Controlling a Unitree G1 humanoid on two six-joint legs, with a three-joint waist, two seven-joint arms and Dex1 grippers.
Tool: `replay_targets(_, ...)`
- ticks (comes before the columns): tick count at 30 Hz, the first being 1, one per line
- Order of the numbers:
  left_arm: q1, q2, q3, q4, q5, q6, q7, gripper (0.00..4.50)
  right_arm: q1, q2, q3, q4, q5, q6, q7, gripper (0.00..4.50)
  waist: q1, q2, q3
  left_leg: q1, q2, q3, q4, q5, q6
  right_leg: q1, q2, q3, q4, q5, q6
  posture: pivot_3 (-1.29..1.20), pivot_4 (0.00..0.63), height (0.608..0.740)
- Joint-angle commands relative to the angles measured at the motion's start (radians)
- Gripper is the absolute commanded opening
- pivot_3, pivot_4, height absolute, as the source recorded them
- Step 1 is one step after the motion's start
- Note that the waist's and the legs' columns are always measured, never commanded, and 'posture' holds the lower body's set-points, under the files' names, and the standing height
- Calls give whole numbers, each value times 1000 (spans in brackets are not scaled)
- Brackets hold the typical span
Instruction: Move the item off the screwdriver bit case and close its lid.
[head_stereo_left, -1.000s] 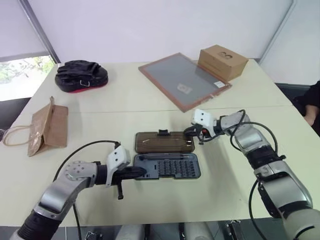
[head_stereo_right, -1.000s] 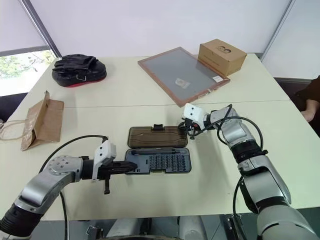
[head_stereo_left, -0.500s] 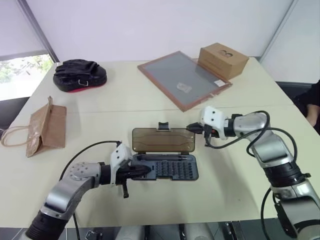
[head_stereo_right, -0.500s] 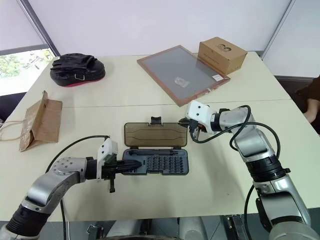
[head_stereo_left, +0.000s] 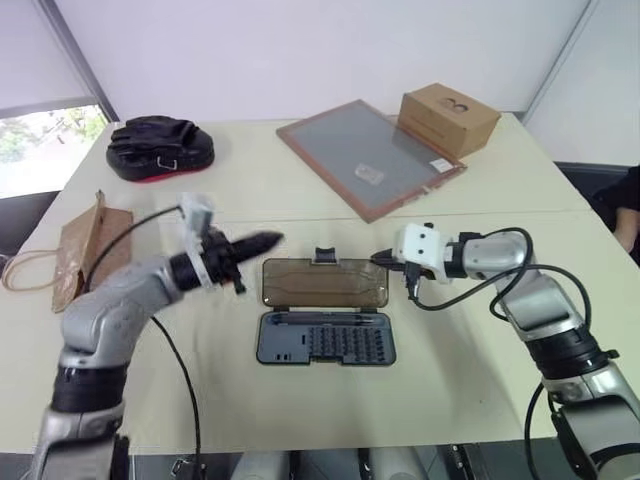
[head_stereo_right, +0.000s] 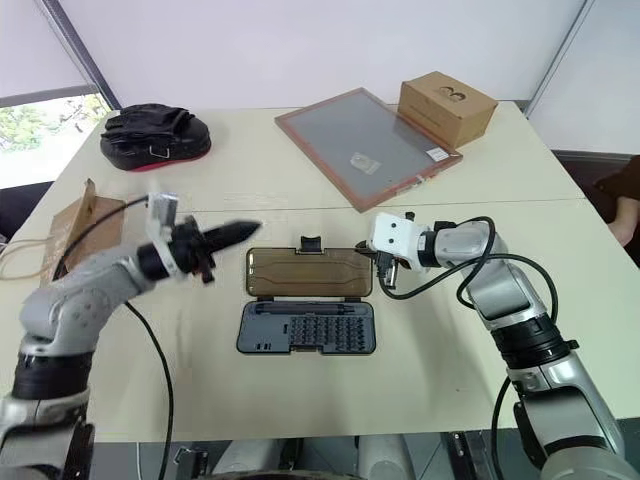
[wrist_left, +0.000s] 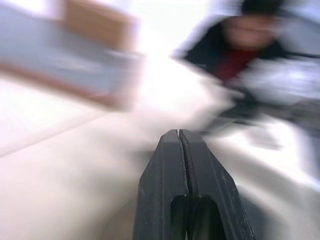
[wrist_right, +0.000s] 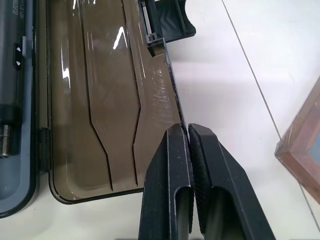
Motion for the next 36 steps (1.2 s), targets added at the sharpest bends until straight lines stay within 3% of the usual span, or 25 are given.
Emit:
replay_targets(1,-14,-7,-66,121,163,-173,-26,0,-24,-2,-17,-13,4,9,-18,32,4,0,0,0,0,0,0,0,0,0,0,0,0,0,0,0,150,740)
replay_targets(8,-73,-106,-140,284,252,-288,-100,0,-39,3,-19,-15,3,28,-31,32,7,-2,1,-1,0,0,0,0,0,0,0,0,-1,0,0,0,150,740)
replay_targets(19,-160,-107,-219,482,338,-272,-305,0,-37,1,-23,-51,6,66,-43,32,6,-2,1,-1,0,0,0,0,0,-1,0,0,-1,0,0,0,150,740)
replay_targets(26,-203,-117,-210,605,398,-339,-309,0,-33,4,-24,-60,11,77,-52,32,5,-3,1,-1,0,0,0,0,1,-1,0,0,1,0,0,0,150,740)
replay_targets(35,-227,-165,-156,594,362,-328,-308,0,-34,2,-22,-61,21,94,-46,32,5,-3,2,-1,0,0,0,0,1,-1,0,0,1,1,0,0,150,740)
replay_targets(36,-225,-165,-154,593,364,-327,-310,0,-29,-6,-20,-75,32,115,-29,311,4,-3,2,-1,0,0,0,0,1,-1,0,0,1,1,0,0,150,740)
